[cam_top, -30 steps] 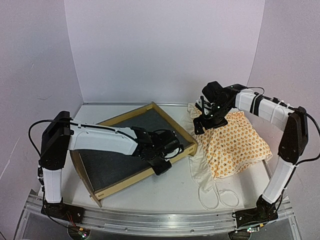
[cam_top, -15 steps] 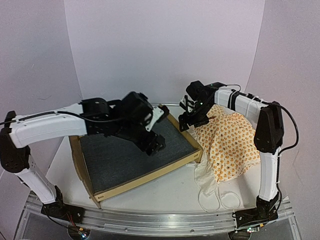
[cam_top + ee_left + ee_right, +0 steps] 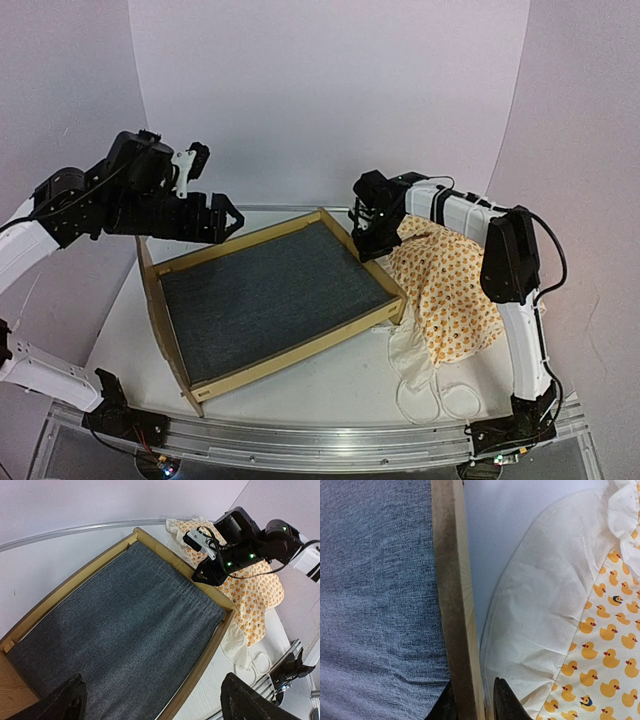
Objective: Set up the pet bed
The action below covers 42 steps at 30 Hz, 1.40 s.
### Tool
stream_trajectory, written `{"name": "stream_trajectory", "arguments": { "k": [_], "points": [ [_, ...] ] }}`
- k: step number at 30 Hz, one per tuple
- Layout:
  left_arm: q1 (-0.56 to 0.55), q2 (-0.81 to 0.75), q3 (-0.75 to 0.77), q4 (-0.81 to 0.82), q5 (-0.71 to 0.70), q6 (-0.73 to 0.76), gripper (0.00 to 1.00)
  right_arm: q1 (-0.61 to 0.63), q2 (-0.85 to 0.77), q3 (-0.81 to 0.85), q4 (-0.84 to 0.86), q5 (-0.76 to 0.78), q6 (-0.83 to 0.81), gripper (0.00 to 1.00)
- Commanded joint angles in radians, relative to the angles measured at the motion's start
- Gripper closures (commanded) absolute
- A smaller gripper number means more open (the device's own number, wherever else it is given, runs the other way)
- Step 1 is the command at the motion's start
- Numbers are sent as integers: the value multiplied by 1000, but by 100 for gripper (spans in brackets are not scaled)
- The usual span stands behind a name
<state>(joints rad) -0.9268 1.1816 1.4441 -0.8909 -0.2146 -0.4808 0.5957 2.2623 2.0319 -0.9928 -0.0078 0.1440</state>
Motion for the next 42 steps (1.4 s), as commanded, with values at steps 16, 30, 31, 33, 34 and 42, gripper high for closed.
{"name": "stream_trajectory", "arguments": {
  "k": [16,30,31,33,34,42],
  "points": [
    [47,214,278,79,26,33,5,113,-124,-79,-127,591,787,100],
    [192,117,-173,263,45,-236,4,320,-330,-415,-43,571,1199,87],
    [192,108,-203,268,41,-272,4,330,-342,-432,-22,549,1189,80],
    [193,92,-271,268,23,-366,4,335,-369,-472,79,461,1138,66],
    [194,82,-302,269,7,-424,4,335,-375,-490,130,404,1097,60],
    [209,79,-491,385,-9,-642,3,334,-308,-376,261,-333,508,31]
  ]
}}
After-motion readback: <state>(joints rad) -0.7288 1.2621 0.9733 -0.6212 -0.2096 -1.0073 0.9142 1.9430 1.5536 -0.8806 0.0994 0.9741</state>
